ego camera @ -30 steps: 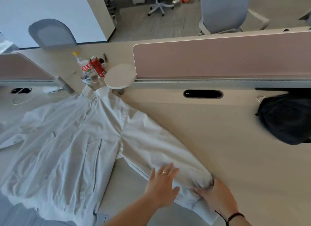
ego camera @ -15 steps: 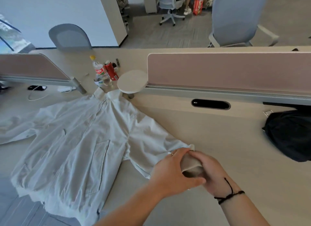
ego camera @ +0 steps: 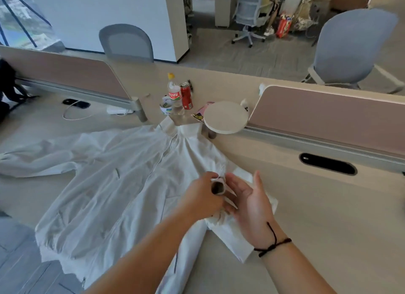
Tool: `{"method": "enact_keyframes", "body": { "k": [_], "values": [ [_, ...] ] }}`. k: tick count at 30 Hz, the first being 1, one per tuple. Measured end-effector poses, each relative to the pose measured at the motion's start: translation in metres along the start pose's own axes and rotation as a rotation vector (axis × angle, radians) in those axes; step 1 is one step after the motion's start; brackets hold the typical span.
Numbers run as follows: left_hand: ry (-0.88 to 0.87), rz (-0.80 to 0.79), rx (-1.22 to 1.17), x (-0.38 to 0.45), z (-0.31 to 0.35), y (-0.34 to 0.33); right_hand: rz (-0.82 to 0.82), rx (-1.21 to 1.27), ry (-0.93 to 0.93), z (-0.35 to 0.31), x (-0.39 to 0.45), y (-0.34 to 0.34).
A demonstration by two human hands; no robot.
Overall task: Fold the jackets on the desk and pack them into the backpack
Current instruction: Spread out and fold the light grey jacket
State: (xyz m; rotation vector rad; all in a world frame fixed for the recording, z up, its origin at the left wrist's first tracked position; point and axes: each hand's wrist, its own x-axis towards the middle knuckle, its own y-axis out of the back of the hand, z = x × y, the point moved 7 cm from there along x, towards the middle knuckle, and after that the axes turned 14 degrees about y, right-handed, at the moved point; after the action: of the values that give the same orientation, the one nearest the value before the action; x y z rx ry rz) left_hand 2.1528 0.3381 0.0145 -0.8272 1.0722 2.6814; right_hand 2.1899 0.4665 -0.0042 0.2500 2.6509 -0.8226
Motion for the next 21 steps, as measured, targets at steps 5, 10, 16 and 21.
{"method": "enact_keyframes", "body": {
  "k": [5,10,16,21],
  "values": [
    [0.170,-0.040,-0.392,0.103,-0.107,0.136,0.033,-0.527,0.210,0.042,0.048,-0.089],
    [0.210,-0.067,-0.688,0.179,-0.203,0.274,0.026,-1.531,0.345,0.108,0.088,-0.106],
    [0.412,-0.048,-0.559,0.256,-0.319,0.329,-0.015,-1.751,-0.006,0.180,0.102,-0.093],
    [0.478,0.137,-0.274,0.270,-0.348,0.328,-0.027,-1.797,-0.144,0.206,0.118,-0.082]
  ]
}}
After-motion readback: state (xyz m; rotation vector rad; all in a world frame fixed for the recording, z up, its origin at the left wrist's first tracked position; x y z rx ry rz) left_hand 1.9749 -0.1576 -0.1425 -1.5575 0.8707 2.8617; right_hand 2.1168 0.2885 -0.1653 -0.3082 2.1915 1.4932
